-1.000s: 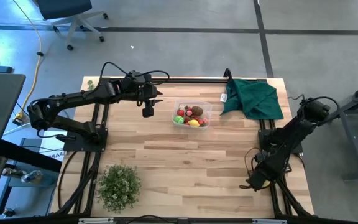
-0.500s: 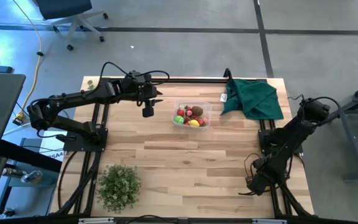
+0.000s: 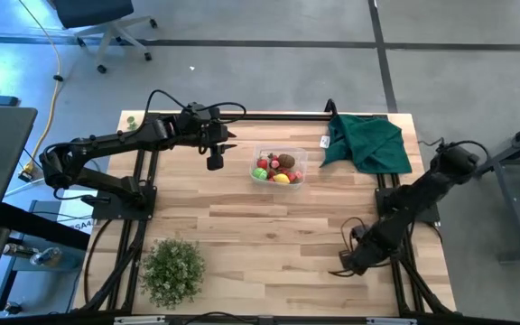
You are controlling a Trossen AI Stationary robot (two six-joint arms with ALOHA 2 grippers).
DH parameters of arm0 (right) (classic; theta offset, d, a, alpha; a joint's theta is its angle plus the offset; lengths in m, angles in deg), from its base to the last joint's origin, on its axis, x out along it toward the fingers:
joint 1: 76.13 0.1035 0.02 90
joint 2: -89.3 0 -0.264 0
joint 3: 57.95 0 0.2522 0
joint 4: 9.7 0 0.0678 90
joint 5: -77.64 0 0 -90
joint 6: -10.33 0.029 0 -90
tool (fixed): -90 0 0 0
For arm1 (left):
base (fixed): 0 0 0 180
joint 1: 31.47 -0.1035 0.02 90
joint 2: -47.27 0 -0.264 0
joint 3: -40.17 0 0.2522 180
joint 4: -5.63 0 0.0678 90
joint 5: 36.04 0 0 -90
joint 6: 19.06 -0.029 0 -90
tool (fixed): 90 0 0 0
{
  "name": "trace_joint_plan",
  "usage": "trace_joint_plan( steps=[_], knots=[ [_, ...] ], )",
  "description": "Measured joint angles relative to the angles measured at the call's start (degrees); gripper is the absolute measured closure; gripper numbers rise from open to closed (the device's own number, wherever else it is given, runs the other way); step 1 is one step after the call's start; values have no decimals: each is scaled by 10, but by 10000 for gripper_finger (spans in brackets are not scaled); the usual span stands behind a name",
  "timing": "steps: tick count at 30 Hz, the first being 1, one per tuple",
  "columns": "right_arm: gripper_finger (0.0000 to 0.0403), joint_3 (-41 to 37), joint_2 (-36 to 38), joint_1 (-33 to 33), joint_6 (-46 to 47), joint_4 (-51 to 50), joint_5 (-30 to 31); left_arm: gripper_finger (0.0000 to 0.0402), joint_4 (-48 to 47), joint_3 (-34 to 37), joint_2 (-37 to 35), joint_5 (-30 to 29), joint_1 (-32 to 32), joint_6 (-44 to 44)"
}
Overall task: Pick and placing Produce into tupperware
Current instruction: Put the yellow lemon into the transparent bin
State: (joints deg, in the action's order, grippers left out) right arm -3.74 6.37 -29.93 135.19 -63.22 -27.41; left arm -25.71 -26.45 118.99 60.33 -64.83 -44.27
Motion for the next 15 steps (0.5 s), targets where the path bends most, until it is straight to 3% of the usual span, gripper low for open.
trace_joint_plan(
  steps=[7,15],
  knots=[
    [403,0,-27,-46,-66,28,13,277,0,0,0,0,0,0],
    [403,0,-29,-58,-79,30,31,277,0,0,0,0,0,0]
  ],
)
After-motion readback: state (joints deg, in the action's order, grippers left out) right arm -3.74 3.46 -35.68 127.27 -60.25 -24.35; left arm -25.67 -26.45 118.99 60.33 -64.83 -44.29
